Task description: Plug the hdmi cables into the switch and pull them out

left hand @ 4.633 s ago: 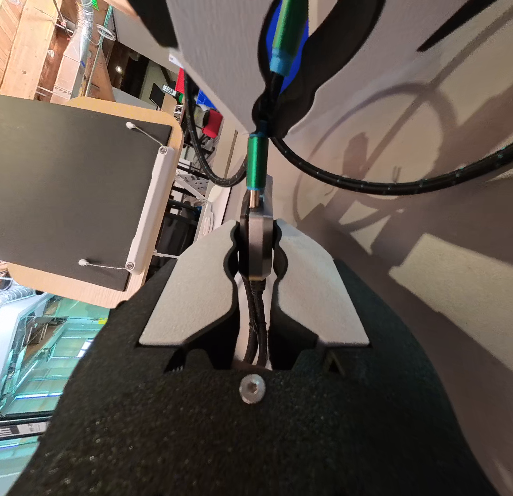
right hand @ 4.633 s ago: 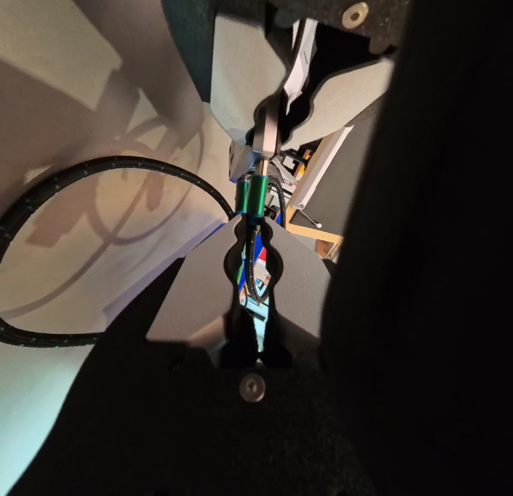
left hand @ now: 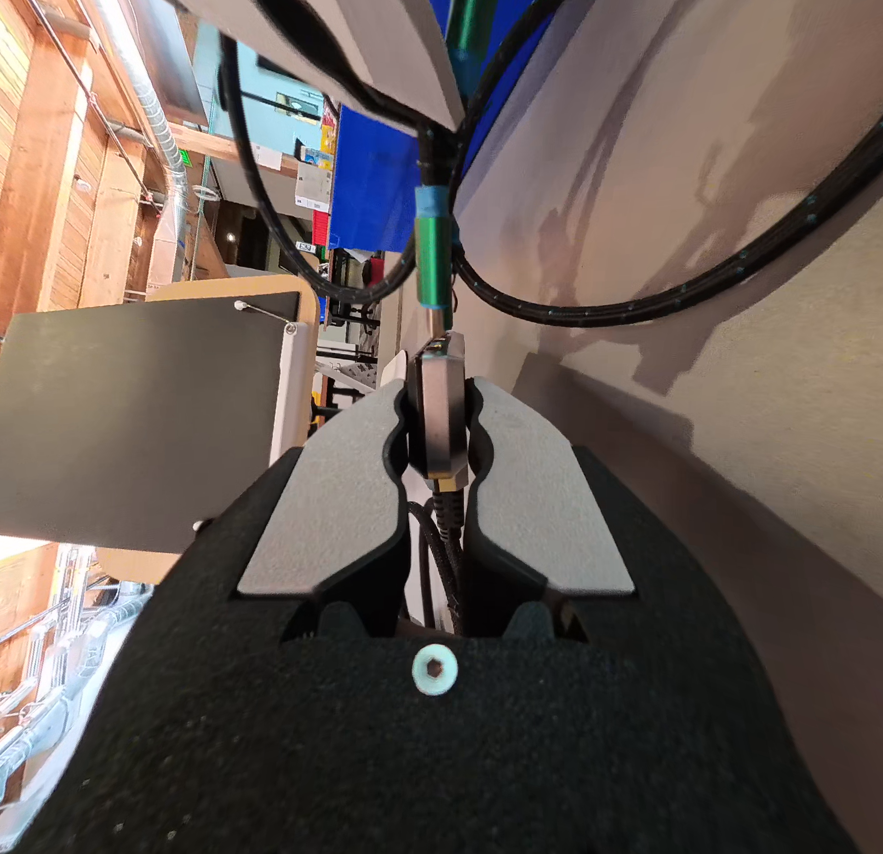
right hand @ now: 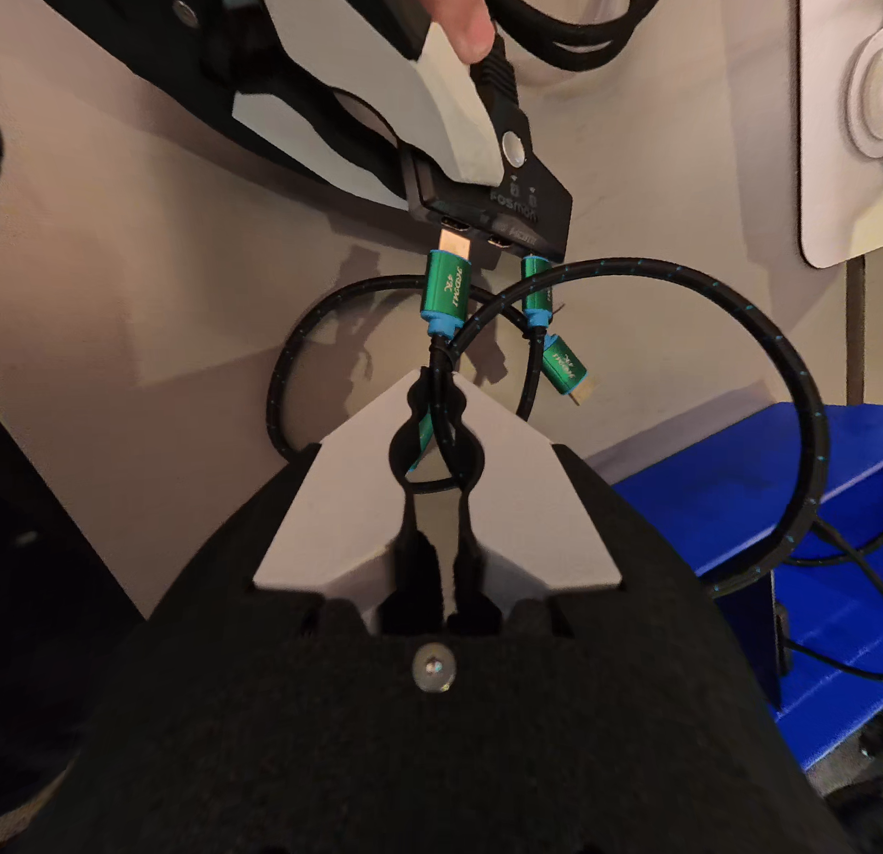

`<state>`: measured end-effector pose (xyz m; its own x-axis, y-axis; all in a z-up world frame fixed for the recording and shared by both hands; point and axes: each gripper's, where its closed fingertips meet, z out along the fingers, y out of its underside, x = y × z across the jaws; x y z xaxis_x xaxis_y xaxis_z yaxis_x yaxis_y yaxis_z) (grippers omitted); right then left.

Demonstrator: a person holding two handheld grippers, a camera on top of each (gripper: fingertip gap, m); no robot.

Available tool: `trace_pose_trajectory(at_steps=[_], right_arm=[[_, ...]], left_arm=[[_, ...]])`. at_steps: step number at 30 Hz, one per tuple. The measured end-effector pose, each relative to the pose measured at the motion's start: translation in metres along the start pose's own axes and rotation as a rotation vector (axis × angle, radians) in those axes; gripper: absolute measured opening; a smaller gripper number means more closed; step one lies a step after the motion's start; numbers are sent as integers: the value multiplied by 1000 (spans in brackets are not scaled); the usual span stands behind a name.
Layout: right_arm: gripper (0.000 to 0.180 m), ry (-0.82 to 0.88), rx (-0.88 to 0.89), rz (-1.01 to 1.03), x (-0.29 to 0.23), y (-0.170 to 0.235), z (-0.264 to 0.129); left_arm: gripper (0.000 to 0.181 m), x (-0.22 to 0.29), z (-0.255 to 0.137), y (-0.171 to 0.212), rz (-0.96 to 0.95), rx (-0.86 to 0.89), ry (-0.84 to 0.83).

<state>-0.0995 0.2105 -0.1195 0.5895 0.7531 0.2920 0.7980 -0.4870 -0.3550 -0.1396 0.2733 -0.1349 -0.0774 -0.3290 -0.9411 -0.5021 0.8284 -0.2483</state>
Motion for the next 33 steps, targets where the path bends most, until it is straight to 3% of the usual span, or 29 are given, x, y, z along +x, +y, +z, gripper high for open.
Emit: trace_pose_trajectory(at_steps=[33], right_arm=[[6, -111, 83, 17, -6, -2, -4]], left_arm=[[21, -5, -6, -11, 76, 54, -75]])
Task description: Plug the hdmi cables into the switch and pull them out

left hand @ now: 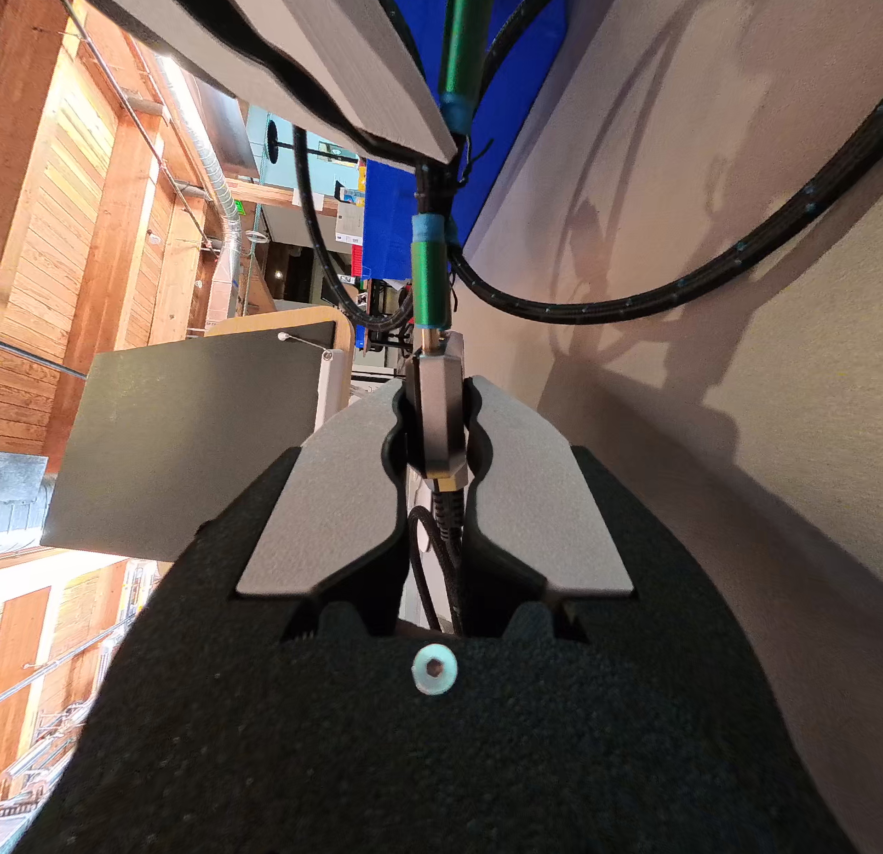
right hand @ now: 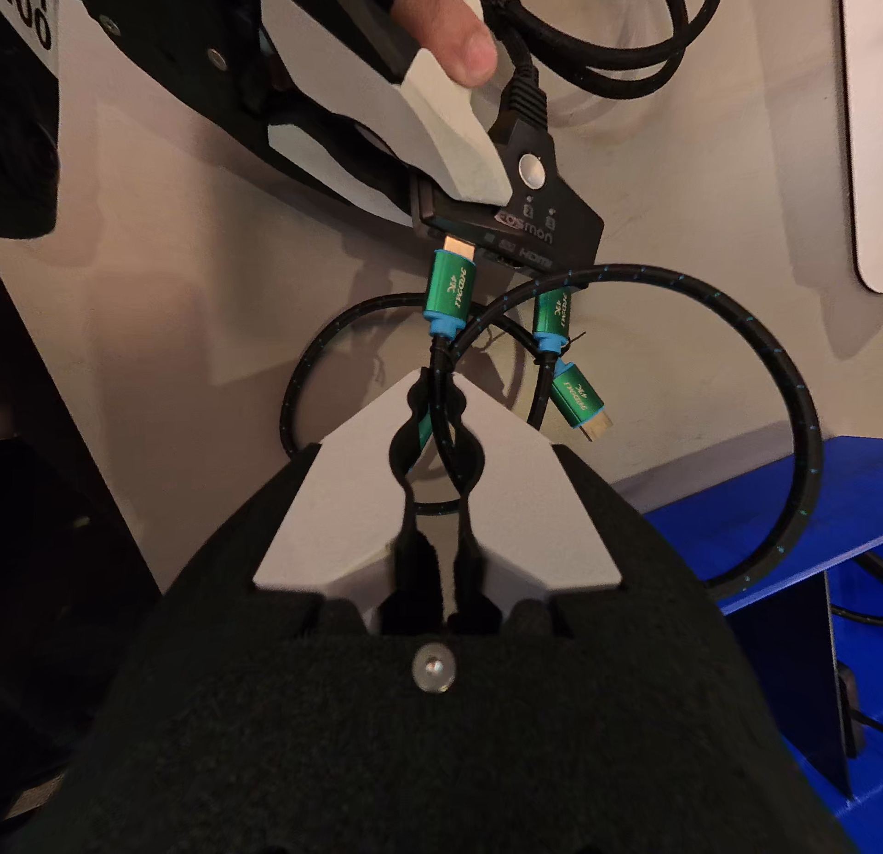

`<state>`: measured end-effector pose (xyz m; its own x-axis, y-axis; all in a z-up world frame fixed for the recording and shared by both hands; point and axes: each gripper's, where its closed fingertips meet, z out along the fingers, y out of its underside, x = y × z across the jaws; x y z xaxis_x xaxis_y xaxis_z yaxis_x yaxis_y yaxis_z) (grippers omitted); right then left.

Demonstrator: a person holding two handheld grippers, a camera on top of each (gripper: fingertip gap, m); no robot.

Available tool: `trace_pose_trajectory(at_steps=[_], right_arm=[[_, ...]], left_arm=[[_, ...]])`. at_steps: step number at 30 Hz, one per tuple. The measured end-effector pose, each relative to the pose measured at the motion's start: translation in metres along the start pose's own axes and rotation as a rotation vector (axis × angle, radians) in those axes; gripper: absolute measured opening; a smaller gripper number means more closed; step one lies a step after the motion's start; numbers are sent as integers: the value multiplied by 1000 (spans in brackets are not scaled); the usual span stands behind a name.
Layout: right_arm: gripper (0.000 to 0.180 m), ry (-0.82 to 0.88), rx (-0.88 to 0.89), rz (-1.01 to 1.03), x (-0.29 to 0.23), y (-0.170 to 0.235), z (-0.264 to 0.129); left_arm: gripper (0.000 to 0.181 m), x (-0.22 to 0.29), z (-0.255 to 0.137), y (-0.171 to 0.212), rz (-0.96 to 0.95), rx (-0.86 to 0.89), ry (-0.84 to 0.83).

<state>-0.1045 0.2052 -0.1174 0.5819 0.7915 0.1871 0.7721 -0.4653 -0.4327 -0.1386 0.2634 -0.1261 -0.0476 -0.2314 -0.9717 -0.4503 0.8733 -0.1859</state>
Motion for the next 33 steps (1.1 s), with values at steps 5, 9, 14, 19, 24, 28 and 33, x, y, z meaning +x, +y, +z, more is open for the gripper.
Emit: trace_pose_trajectory(at_steps=[5, 9, 14, 19, 24, 28, 33], right_arm=[[6, -32, 35, -5, 2, 0, -2], [6, -51, 69, -15, 1, 0, -3], [6, 15, 21, -8, -1, 0, -7], [7, 127, 55, 41, 6, -8, -11], [28, 278, 442, 202, 8, -35, -69], [28, 52, 729, 479, -23, -33, -48], [51, 173, 851, 594, 4, -52, -9]], left_arm=[[20, -3, -2, -4, -11, 19, -17], [20, -5, -2, -5, 5, 10, -38], [20, -7, -1, -9, 20, -26, -67], [20, -11, 1, -9, -78, -31, -59], [20, -27, 0, 11, -178, -75, -99], [20, -44, -4, 17, -300, -73, -151], [20, -48, -11, -1, -328, 2, -166]])
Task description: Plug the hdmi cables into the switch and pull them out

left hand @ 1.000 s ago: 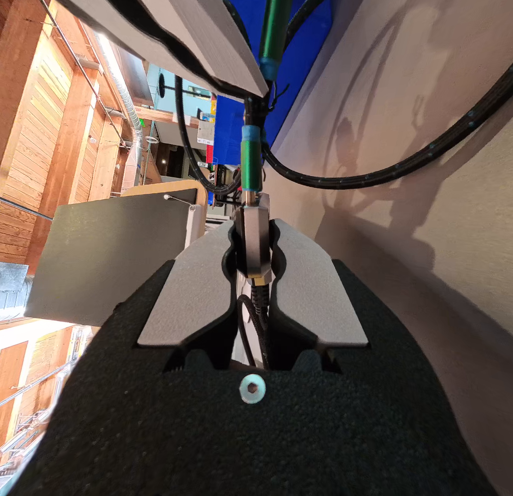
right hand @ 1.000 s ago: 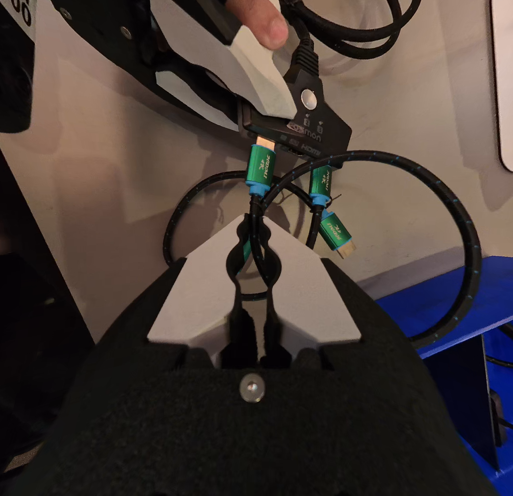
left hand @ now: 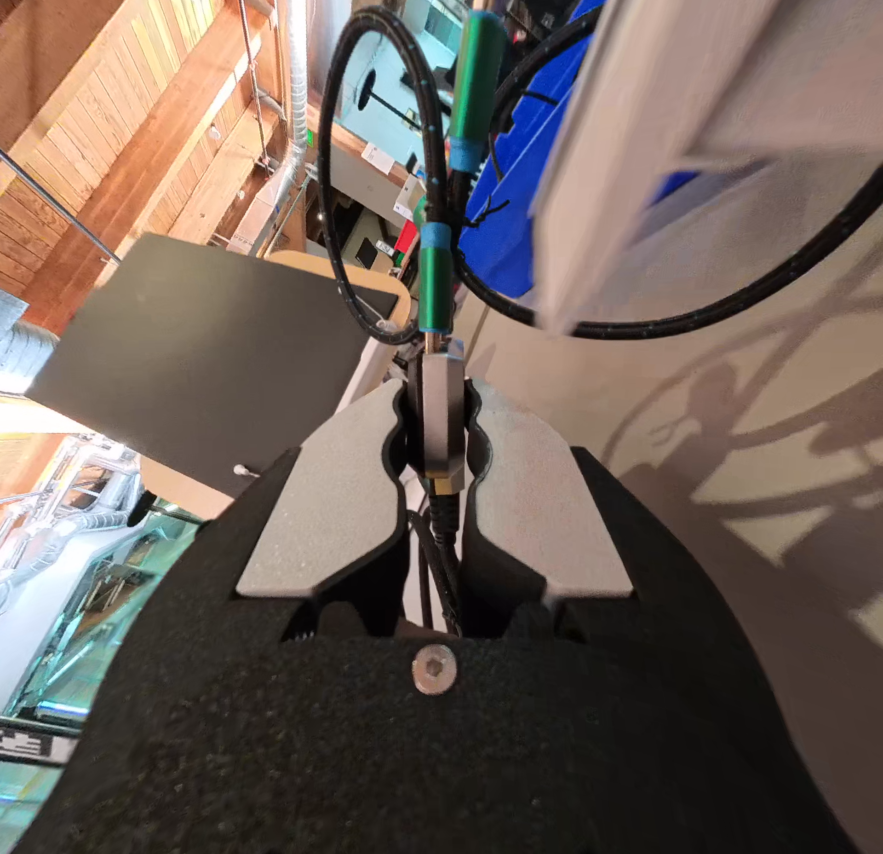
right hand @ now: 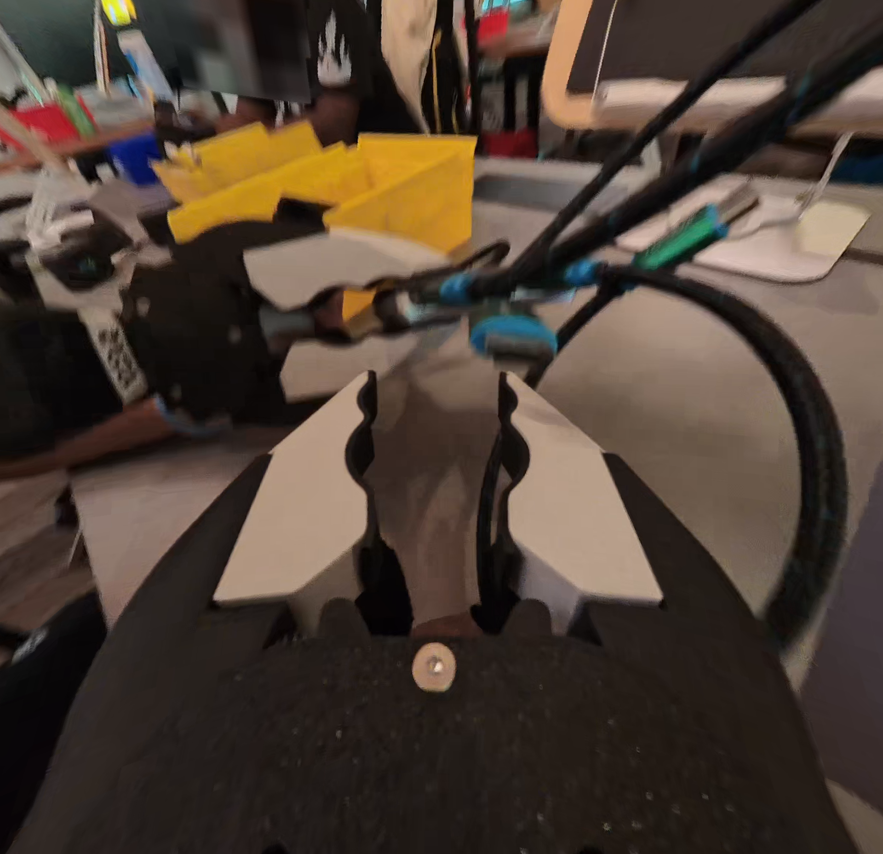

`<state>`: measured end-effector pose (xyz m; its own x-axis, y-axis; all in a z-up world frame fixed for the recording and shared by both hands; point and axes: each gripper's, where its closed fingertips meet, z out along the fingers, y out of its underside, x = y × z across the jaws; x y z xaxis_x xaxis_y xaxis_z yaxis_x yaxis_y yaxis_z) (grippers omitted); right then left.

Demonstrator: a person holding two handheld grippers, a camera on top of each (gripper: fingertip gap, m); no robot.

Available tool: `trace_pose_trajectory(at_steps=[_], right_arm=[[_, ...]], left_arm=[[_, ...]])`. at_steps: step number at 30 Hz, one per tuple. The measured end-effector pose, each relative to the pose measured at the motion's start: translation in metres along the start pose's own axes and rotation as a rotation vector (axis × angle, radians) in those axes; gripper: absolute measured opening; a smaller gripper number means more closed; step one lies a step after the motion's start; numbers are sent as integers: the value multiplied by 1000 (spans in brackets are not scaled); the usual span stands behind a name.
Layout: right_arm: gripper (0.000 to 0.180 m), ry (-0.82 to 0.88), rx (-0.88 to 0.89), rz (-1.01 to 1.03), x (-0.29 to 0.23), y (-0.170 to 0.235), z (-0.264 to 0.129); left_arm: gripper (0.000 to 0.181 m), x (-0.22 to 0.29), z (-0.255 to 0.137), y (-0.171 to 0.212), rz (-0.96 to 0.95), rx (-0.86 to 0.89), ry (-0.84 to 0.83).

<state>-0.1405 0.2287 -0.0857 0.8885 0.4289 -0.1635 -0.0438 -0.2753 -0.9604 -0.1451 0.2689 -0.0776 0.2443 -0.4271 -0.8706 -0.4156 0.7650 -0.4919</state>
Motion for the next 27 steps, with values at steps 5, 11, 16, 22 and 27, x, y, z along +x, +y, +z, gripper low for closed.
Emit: trace_pose_trajectory(at_steps=[5, 11, 16, 22, 27], right_arm=[[38, -23, 93, 40, 1, -32, 6], [21, -109, 117, 177, 0, -33, 5], [20, -68, 94, 139, 0, -26, 7], [19, -74, 136, 146, -3, -27, 10], [15, -133, 144, 224, -8, -24, 12]], left_arm=[[20, -1, -3, -8, 4, 34, -18], [20, 1, -3, -9, 27, 41, -17], [20, 3, -2, -5, 15, 15, -9], [19, 1, -3, -6, -24, 5, -14], [19, -1, -4, -9, 58, 21, -29]])
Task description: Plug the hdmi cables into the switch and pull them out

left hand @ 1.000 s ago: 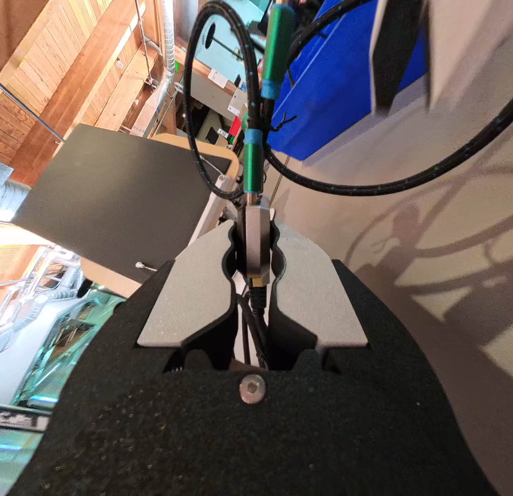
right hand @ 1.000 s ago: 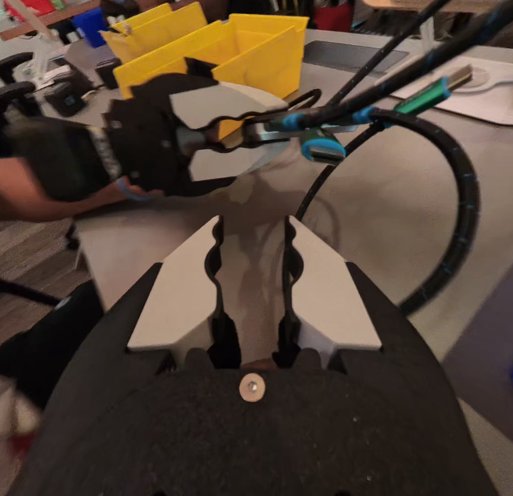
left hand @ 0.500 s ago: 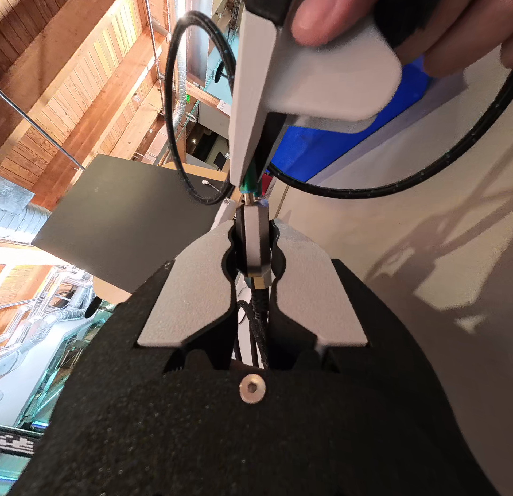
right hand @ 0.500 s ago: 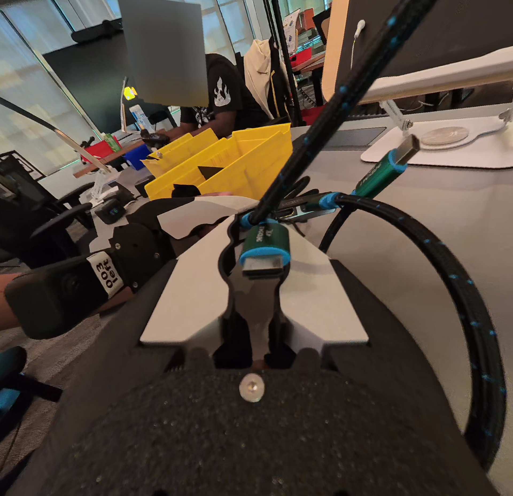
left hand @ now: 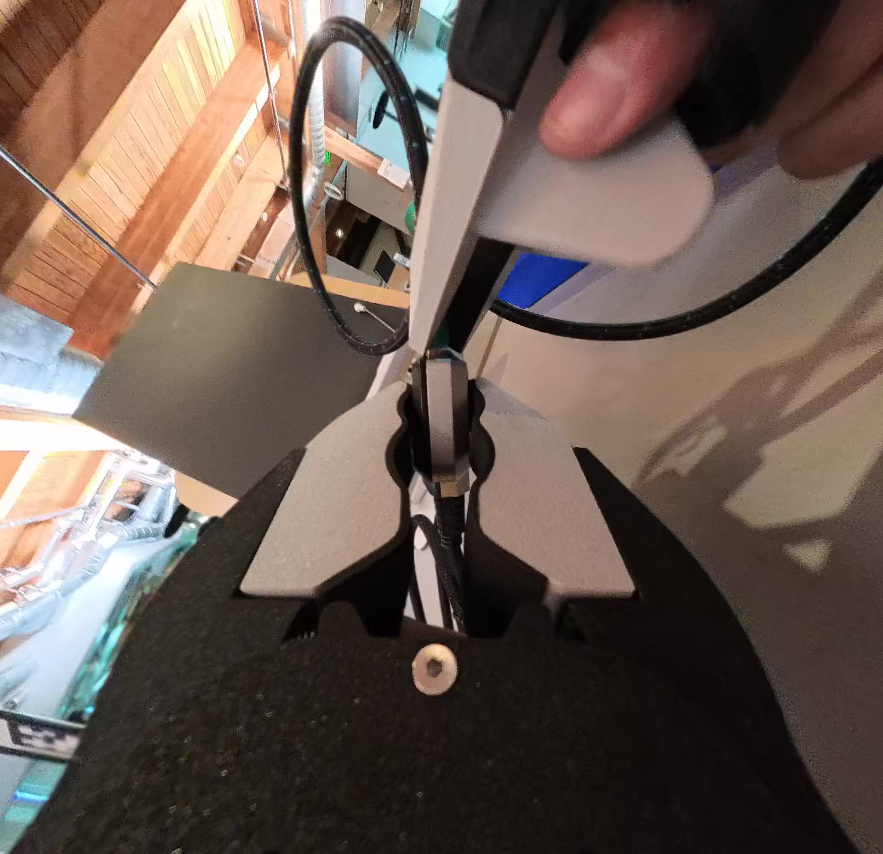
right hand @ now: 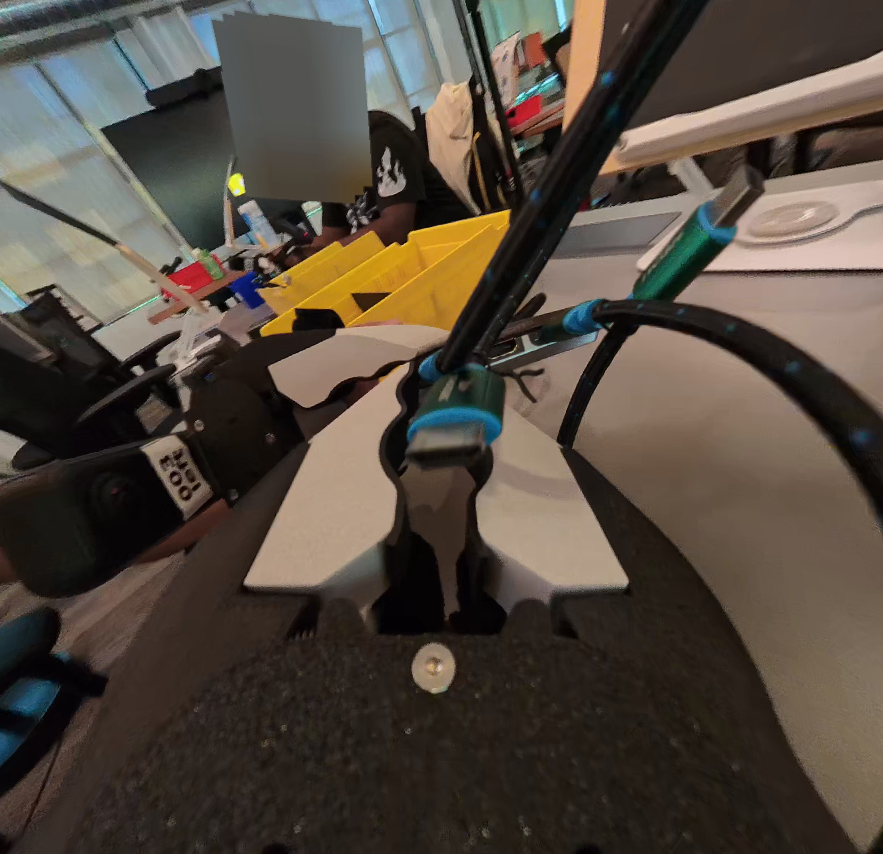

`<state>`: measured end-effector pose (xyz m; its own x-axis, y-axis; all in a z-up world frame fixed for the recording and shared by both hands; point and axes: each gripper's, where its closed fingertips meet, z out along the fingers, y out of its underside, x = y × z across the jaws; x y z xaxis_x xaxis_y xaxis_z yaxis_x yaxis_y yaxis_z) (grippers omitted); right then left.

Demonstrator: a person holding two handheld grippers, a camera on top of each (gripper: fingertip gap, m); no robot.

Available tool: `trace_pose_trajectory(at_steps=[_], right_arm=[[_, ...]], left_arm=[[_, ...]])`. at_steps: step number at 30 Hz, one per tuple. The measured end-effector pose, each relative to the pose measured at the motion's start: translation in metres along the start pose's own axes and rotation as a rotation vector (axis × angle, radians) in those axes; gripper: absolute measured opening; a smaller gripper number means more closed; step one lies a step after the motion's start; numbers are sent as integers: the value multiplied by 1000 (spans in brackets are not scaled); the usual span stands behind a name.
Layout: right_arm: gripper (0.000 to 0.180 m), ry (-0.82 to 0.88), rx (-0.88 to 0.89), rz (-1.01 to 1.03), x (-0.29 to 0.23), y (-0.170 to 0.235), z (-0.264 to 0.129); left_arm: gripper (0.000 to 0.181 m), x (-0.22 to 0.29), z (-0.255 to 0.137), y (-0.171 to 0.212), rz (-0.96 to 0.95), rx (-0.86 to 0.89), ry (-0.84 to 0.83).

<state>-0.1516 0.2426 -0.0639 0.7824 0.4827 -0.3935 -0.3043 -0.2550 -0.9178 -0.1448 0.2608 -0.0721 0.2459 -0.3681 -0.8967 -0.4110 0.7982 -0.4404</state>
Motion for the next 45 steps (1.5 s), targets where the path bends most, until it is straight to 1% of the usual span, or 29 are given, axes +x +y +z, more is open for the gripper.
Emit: trace_pose_trajectory(at_steps=[3, 5, 8, 10, 14, 16, 18, 20, 22, 23, 24, 25, 26, 27, 29, 30, 31, 32, 34, 36, 37, 38, 40, 42, 44, 45], right_arm=[[15, 2, -29, -13, 1, -1, -3], [16, -7, -49, 23, 1, 0, -3], [16, -5, -70, 32, 0, 3, -5], [26, -8, -100, -6, -5, 5, -12], [32, 5, -162, -209, -18, 4, -37], [33, -67, -165, -321, -37, 0, -53], [32, -134, -132, -386, -50, -5, -72], [28, -124, -68, -388, -41, -13, -87], [29, -151, -101, -335, -29, -10, -95], [30, -205, -105, -310, -31, -10, -98], [31, -225, -93, -279, -27, -12, -98], [34, -194, -102, -238, -15, -14, -93], [39, -188, -151, -196, -7, -11, -86], [47, -218, -203, -155, -7, -9, -77], [53, -251, -308, -124, -8, -10, -55], [58, -294, -324, -104, -15, -18, -44], [59, -353, -305, -89, -26, -32, -35], [59, -377, -255, -83, -33, -49, -26], [59, -372, -143, -109, -37, -79, -10], [59, -388, -110, -115, -40, -92, 1], [49, -425, -110, -120, -46, -93, 3], [23, -487, -112, -138, -56, -93, 0], [20, -526, -119, -139, -60, -96, -7], [20, -510, -113, -199, -57, -105, -15], [19, -468, -106, -262, -49, -127, -24], [19, -442, -93, -297, -44, -143, -30]], left_arm=[[20, 1, 2, -2, -25, 17, 13], [20, 2, 2, -1, -36, 22, 19], [20, 2, 3, 8, -66, -1, 32], [20, -1, 5, 15, -100, -16, 33], [20, -14, 5, 21, -319, -5, 58], [20, -25, 4, 21, -445, 21, 72], [20, -38, 1, 17, -570, 76, 90], [20, -55, -3, 9, -703, 149, 104], [20, -75, -7, 3, -836, 203, 106], [20, -86, -9, 1, -905, 233, 113], [20, -98, -12, -2, -978, 264, 124], [20, -106, -14, -5, -1053, 300, 158], [20, -112, -16, -9, -1130, 338, 215], [20, -117, -18, -14, -1202, 375, 268], [20, -123, -21, -22, -1313, 439, 350], [20, -125, -21, -26, -1366, 462, 385], [21, -126, -21, -29, -1412, 480, 417], [21, -126, -21, -32, -1443, 499, 437], [21, -127, -23, -43, -1478, 554, 481], [20, -127, -27, -55, -1487, 613, 511], [20, -128, -27, -61, -1485, 627, 510], [20, -129, -28, -64, -1490, 636, 507], [20, -130, -29, -70, -1493, 617, 524], [26, -136, -32, -69, -1436, 566, 441], [37, -141, -47, -73, -1323, 532, 404], [32, -139, -57, -76, -1273, 512, 408]])
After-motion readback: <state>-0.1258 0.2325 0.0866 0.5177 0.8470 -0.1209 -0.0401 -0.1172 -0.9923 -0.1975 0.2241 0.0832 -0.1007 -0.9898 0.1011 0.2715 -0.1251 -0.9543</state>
